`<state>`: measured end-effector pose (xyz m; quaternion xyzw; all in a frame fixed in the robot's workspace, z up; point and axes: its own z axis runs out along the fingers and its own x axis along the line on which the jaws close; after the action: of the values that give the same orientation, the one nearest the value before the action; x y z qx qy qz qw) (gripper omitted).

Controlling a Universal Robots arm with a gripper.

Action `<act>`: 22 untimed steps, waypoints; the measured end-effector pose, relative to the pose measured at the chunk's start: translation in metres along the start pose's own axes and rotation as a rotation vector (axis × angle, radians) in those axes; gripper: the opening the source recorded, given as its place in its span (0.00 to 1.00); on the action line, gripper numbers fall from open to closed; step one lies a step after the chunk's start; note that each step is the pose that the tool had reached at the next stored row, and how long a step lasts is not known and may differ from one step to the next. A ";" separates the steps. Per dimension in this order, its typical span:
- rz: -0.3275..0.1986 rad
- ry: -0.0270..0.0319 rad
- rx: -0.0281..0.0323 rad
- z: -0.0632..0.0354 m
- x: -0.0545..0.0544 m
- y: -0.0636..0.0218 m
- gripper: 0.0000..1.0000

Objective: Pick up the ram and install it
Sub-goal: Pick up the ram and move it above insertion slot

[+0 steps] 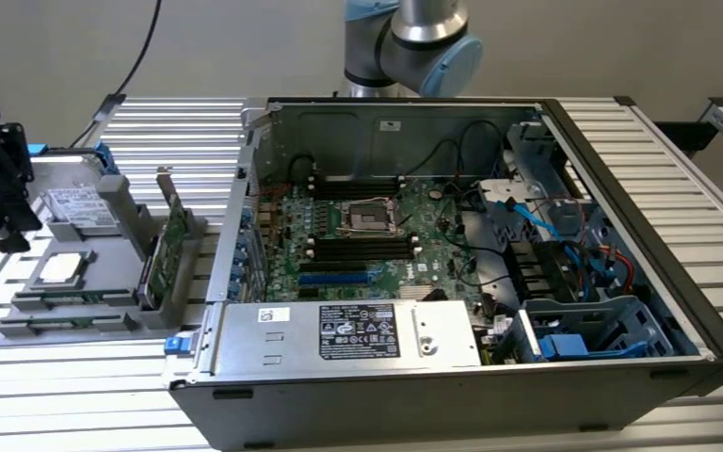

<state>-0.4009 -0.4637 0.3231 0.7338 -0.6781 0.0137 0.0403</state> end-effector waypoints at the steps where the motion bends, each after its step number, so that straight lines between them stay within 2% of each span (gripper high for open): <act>1: -0.001 -0.0001 0.0001 0.0019 0.001 0.0001 0.36; 22: -0.026 -0.0015 0.0025 0.0410 0.009 -0.0005 0.36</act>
<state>-0.4011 -0.4758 0.2829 0.7426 -0.6685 0.0135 0.0390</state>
